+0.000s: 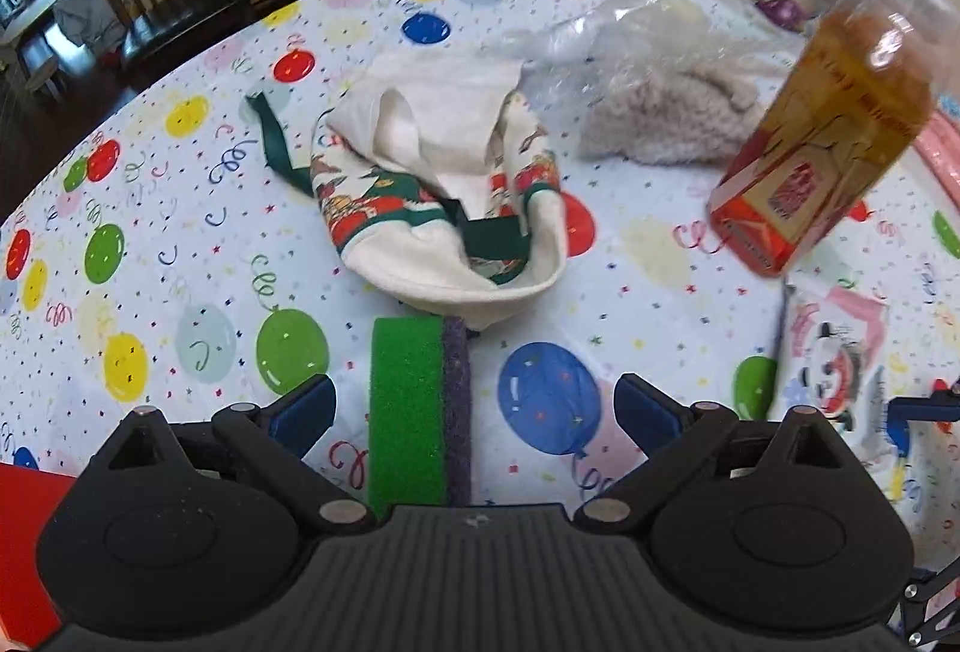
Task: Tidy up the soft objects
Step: 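Grasp the green sponge with the left gripper while the right gripper grasps the yellow sponge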
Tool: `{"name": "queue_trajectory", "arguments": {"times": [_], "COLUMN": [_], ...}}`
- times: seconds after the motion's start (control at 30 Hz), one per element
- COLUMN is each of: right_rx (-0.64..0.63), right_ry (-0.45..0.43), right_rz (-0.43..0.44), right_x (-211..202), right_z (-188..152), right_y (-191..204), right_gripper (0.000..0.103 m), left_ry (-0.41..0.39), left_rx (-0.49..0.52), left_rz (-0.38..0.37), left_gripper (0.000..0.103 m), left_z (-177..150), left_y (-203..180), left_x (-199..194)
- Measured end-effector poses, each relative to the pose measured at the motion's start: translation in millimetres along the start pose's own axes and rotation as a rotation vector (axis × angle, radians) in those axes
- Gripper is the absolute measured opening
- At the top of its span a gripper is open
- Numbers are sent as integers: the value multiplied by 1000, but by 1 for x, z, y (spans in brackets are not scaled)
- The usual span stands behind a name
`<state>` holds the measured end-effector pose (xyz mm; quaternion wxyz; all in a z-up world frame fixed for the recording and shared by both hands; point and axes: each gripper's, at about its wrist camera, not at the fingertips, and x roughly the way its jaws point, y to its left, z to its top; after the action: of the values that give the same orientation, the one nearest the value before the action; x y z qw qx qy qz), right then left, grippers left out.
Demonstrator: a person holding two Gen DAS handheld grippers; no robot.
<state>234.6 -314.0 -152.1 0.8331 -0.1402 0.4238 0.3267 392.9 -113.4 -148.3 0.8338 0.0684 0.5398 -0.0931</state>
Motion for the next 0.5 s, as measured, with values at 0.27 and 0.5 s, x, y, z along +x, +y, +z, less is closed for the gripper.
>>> {"name": "queue_trajectory", "arguments": {"times": [0.27,0.5], "right_rx": [-79,-123], "right_ry": [11,18], "right_rz": [18,31], "right_x": [9,7], "right_z": [3,2], "right_y": [5,13], "right_gripper": [80,63], "left_ry": [30,41], "left_rx": [-36,-12], "left_rz": [32,66], "left_gripper": [81,50], "left_z": [3,2], "left_y": [3,-4], "left_x": [11,12]}}
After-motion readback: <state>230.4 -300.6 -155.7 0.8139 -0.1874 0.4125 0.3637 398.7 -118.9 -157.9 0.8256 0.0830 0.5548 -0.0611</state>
